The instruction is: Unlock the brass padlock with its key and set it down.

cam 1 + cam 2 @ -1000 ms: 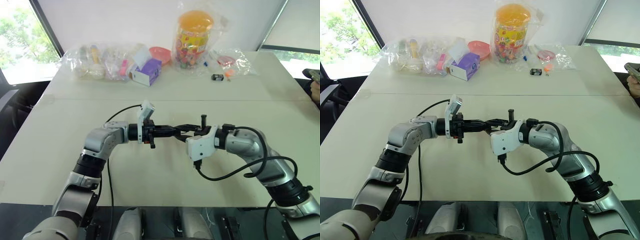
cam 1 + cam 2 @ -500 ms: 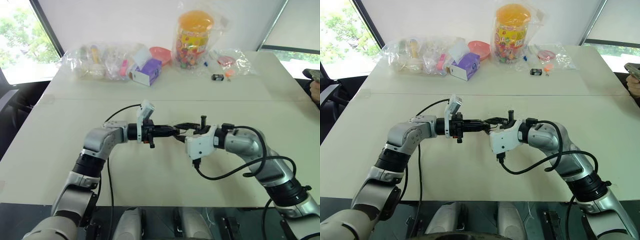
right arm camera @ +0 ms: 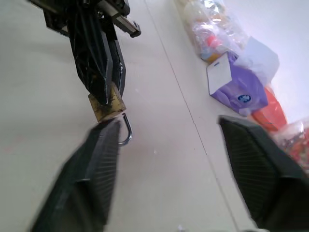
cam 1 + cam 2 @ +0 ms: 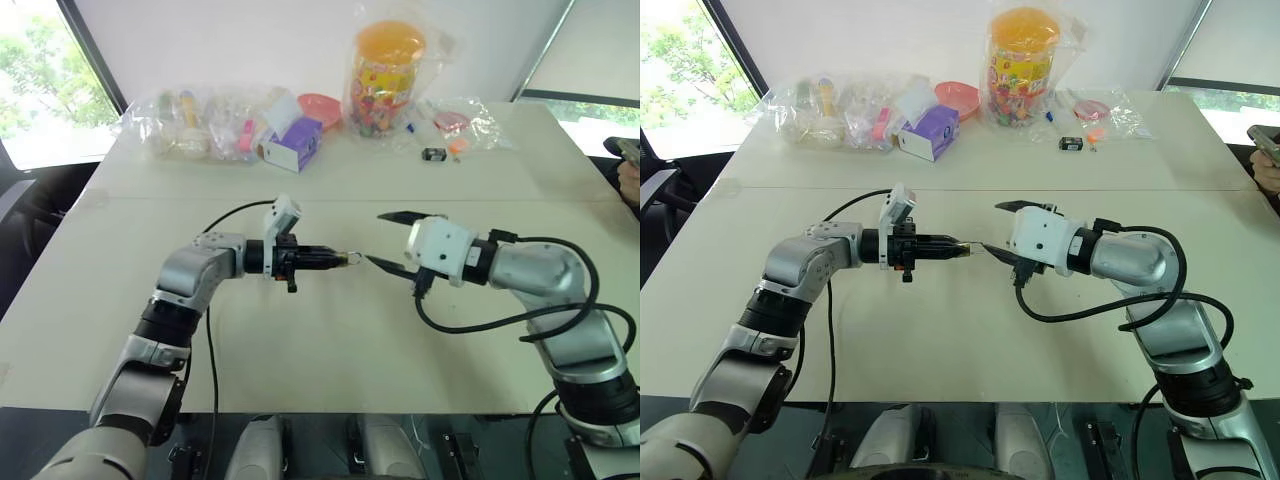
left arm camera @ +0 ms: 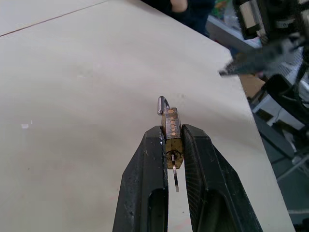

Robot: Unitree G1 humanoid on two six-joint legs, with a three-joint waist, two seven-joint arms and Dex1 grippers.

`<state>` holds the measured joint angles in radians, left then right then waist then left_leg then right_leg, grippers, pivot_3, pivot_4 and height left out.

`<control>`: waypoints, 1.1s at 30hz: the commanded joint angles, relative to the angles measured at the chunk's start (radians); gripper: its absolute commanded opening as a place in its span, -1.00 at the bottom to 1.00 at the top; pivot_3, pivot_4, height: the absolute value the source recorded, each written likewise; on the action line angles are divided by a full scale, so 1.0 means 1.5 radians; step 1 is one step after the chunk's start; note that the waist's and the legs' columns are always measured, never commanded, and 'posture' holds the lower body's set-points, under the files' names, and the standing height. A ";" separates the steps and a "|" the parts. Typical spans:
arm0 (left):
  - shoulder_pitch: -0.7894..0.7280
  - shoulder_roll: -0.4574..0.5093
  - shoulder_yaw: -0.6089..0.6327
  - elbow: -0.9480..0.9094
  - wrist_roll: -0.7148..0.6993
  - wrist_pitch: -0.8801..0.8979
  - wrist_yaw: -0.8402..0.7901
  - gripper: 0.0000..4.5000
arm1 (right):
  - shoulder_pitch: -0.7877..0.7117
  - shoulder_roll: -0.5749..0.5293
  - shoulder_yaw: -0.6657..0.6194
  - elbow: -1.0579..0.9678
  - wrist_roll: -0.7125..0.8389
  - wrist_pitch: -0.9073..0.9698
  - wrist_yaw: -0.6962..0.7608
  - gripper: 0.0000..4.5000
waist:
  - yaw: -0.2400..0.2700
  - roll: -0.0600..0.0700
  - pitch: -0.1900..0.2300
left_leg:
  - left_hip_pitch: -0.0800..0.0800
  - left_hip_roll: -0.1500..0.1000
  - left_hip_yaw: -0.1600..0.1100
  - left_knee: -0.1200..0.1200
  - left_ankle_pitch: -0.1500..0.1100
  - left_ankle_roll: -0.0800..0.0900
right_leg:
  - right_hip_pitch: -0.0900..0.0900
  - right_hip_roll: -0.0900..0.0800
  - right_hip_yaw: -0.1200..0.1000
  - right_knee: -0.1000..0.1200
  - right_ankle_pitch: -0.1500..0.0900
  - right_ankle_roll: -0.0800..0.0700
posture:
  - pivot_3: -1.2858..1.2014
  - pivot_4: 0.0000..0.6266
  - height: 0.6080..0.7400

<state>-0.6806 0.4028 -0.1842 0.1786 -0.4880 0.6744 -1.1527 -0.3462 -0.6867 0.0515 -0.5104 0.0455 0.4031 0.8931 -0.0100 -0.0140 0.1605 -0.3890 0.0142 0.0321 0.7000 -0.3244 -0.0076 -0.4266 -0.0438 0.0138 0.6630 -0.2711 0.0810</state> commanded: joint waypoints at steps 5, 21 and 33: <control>-0.021 0.003 0.000 -0.029 -0.005 -0.014 -0.039 -1.00 | 0.016 0.028 0.001 -0.043 0.038 0.055 -0.048 -0.99 | 0.000 0.000 0.000 | 0.000 0.000 0.000 0.000 0.000 0.000 | 0.000 0.000 0.000 0.000 0.000 0.000 | 0.03 -0.52 0.92; -0.032 0.003 0.016 -0.055 -0.030 0.020 -0.056 -1.00 | 0.030 0.028 0.065 -0.006 0.024 0.040 -0.075 -0.99 | 0.000 0.000 0.000 | 0.000 0.000 0.000 0.000 0.000 0.000 | 0.000 0.001 0.000 0.000 0.000 0.000 | 0.03 -0.52 0.92; -0.037 0.005 0.022 -0.052 -0.032 0.022 -0.056 -1.00 | 0.058 0.006 0.070 0.025 0.011 -0.003 -0.061 -0.99 | 0.000 0.000 0.000 | 0.000 0.000 0.000 0.000 0.000 0.000 | 0.000 0.001 0.000 0.000 0.000 0.000 | 0.03 -0.52 0.92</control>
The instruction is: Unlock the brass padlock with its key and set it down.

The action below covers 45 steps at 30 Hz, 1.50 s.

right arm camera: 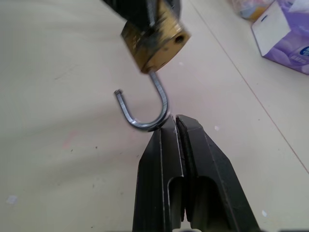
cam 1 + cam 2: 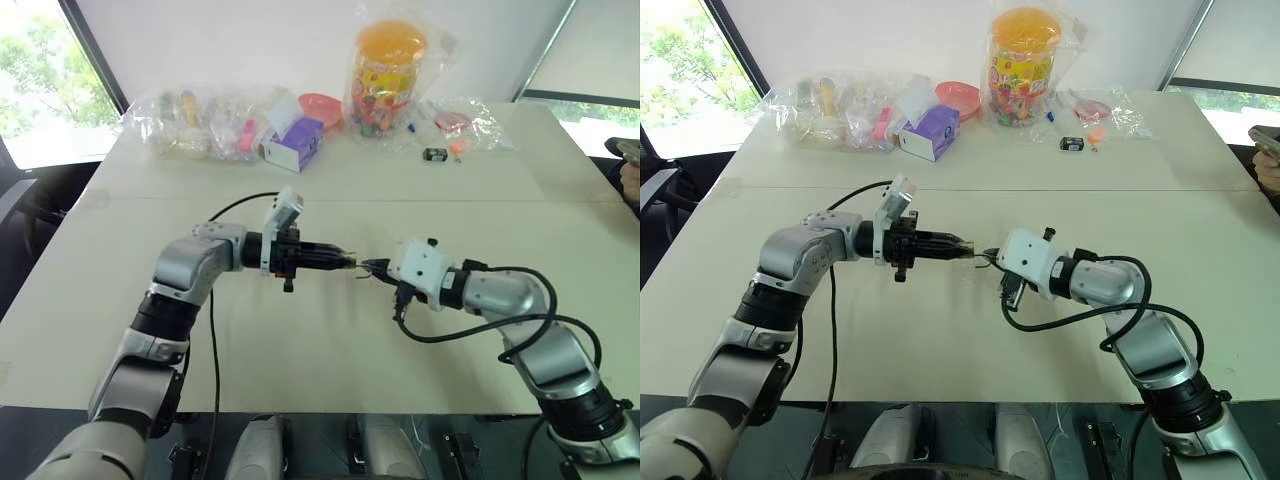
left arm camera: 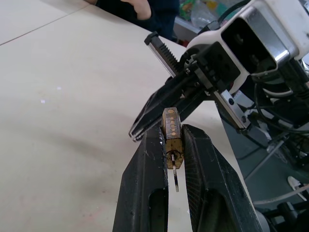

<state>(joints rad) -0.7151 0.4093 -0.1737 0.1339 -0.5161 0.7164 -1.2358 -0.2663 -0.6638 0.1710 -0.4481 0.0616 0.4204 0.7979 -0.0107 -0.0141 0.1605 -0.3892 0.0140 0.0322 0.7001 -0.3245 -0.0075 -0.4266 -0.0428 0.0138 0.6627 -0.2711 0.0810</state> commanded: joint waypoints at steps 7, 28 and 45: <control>-0.007 -0.018 -0.004 0.018 0.024 -0.036 0.030 -1.00 | 0.075 -0.056 -0.073 -0.062 0.000 -0.001 -0.008 -0.99 | 0.002 0.000 0.000 | 0.000 0.000 0.000 0.000 0.000 0.000 | 0.000 0.000 0.000 0.000 0.000 0.000 | 0.03 -0.52 0.92; -0.083 -0.239 0.005 0.427 0.138 -0.170 0.159 -0.15 | 0.199 -0.057 -0.158 -0.248 -0.001 0.137 -0.103 -1.00 | 0.001 0.000 0.000 | 0.000 -0.001 0.000 0.000 0.000 0.000 | 0.000 0.001 0.000 -0.001 0.000 0.000 | 0.03 -0.52 0.92; 0.025 -0.031 0.006 0.121 0.126 -0.144 0.015 0.97 | 0.247 -0.145 -0.224 -0.230 0.025 0.134 -0.032 -1.00 | 0.004 0.000 0.000 | 0.000 0.000 -0.001 0.000 0.000 0.000 | 0.001 0.001 0.000 -0.001 0.000 0.000 | 0.03 -0.52 0.92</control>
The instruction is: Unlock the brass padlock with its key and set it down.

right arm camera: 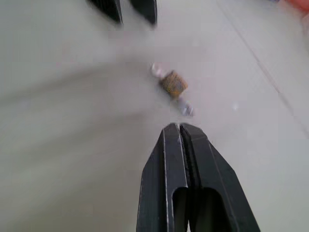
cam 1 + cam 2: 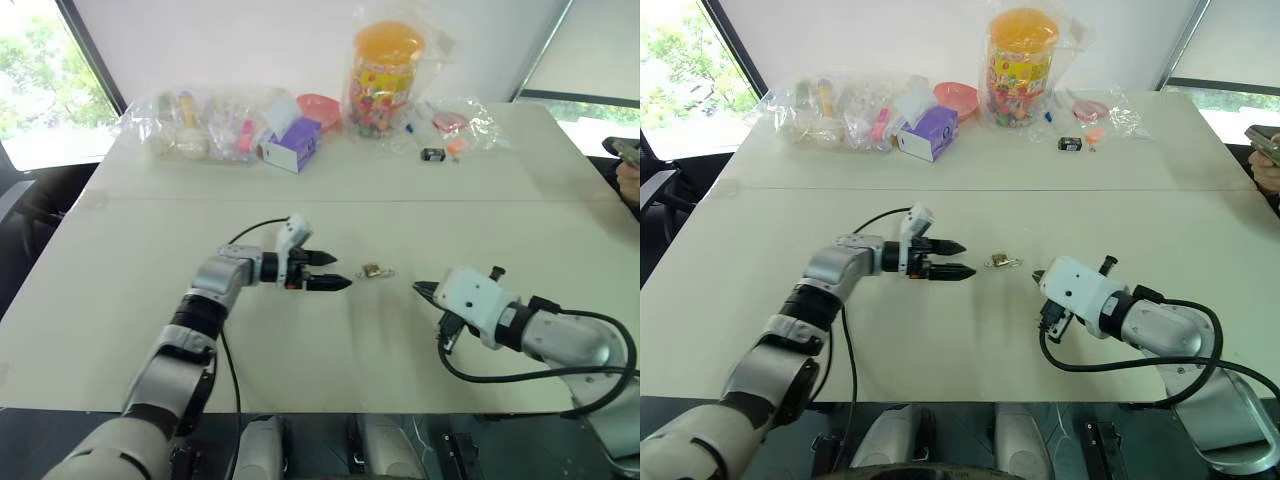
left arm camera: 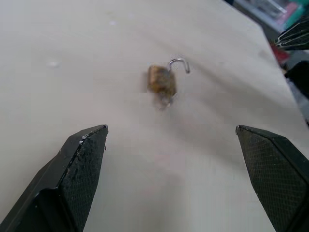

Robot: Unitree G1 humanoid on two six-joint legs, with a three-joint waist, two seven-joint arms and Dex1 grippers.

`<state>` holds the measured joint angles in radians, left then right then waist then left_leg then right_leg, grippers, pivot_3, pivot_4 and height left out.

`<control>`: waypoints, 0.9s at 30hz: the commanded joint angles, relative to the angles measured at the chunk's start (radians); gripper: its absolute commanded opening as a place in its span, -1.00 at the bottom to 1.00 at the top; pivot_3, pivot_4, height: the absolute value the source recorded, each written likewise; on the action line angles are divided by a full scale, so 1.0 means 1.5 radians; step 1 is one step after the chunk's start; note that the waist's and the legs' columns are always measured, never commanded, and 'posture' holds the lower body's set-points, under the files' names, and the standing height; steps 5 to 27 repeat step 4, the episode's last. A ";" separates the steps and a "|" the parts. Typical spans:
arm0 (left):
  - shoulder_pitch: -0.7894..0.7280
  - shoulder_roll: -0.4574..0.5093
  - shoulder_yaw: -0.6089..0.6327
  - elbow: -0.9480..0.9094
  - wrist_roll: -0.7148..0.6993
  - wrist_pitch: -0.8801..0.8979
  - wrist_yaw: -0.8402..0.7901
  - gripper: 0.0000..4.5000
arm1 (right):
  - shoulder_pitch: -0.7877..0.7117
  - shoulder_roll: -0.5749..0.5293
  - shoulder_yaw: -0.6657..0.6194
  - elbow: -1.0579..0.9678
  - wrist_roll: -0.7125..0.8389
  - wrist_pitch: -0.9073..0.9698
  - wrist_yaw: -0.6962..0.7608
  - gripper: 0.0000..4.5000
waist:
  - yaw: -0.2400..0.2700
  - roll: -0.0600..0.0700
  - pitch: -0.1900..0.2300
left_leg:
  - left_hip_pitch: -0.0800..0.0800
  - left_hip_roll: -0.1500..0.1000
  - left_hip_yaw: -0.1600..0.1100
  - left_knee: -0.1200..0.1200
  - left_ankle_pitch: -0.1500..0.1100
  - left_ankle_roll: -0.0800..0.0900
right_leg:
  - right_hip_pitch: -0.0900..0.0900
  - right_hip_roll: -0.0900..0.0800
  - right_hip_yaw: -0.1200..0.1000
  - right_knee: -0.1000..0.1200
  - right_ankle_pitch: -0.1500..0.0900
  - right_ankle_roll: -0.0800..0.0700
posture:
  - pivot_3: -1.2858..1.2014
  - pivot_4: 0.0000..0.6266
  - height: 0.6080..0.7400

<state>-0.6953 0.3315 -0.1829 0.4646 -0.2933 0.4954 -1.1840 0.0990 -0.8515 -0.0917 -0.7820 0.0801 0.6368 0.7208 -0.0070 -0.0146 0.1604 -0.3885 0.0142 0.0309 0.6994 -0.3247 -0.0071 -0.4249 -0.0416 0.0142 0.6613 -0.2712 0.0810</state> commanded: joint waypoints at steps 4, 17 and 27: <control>0.037 0.046 0.019 -0.189 -0.043 0.030 -0.015 0.97 | 0.005 -0.034 -0.086 0.010 0.023 -0.017 0.034 -1.00 | 0.006 0.000 0.000 | 0.000 0.000 0.000 0.000 0.000 0.000 | 0.000 -0.001 0.000 0.000 0.000 0.000 | 0.03 -0.52 0.92; 0.037 0.046 0.019 -0.189 -0.043 0.030 -0.015 0.97 | 0.005 -0.034 -0.086 0.010 0.023 -0.017 0.034 -1.00 | 0.006 0.000 0.000 | 0.000 0.000 0.000 0.000 0.000 0.000 | 0.000 -0.001 0.000 0.000 0.000 0.000 | 0.03 -0.52 0.92; 0.037 0.046 0.019 -0.189 -0.043 0.030 -0.015 0.97 | 0.005 -0.034 -0.086 0.010 0.023 -0.017 0.034 -1.00 | 0.006 0.000 0.000 | 0.000 0.000 0.000 0.000 0.000 0.000 | 0.000 -0.001 0.000 0.000 0.000 0.000 | 0.03 -0.52 0.92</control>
